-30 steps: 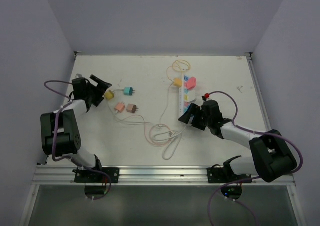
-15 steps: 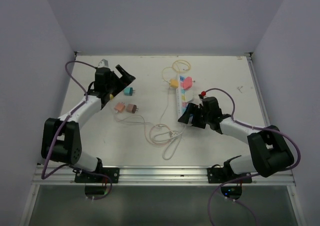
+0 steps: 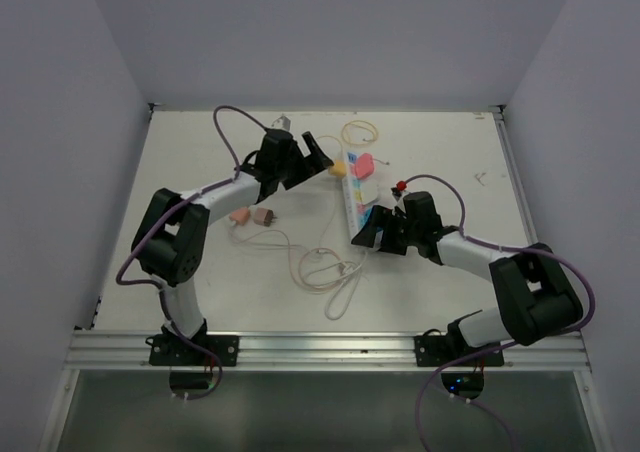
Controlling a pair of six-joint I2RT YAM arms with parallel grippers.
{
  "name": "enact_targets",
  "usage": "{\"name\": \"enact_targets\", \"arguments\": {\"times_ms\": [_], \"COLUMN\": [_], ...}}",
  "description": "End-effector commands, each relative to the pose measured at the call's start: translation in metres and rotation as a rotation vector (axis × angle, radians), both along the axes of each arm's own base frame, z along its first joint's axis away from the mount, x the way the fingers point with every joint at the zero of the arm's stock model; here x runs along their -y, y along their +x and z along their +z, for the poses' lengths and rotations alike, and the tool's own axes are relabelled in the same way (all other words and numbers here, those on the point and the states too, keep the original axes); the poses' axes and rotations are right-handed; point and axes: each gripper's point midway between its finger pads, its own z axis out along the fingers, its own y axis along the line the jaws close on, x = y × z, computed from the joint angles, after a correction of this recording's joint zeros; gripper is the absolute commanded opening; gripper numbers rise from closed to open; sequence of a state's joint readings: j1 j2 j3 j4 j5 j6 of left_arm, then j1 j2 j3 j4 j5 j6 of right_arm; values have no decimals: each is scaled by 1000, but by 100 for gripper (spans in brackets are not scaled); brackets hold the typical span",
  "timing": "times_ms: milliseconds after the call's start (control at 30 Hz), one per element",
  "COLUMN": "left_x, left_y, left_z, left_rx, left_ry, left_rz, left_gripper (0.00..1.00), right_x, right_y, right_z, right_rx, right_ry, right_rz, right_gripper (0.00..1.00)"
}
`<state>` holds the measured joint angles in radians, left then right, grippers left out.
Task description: Pull the plug off the socket
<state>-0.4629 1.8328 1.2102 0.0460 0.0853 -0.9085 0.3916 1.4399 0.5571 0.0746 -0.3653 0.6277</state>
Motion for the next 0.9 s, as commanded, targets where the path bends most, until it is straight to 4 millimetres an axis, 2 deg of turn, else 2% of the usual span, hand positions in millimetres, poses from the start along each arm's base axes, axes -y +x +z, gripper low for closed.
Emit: {"name": "enact_targets", "arguments": {"times_ms": [0, 100, 133, 233, 333, 600, 800, 867], "left_x": [23, 36, 37, 42, 46, 54, 57, 57], "left_y": [24, 29, 31, 36, 42, 52, 51, 49], "left_z": [23, 14, 4, -7, -12, -6, -7, -9], "left_rx": [78, 70, 53, 35, 31, 63, 53, 48], "left_ry": [-60, -71, -63, -73, -86, -135, -161, -165], "left_rz": [15, 10, 15, 21, 23, 30, 27, 24], "left_gripper": [99, 98, 97, 93, 88, 71, 61, 53], "right_x": [24, 24, 24, 24, 24, 24, 24, 25], "right_y": [-64, -64, -64, -64, -64, -65, -66, -65], "right_z": [-56, -57, -57, -57, -57, -61, -64, -64], "right_rx": [-274, -277, -277, -276, -277, -291, -304, -302], "right_ry": [-130, -128, -128, -129, -131, -134, -137, -139], "right_rz": [34, 35, 35, 35, 33, 38, 38, 34], "right_gripper": [0, 0, 0, 0, 0, 0, 0, 0]}}
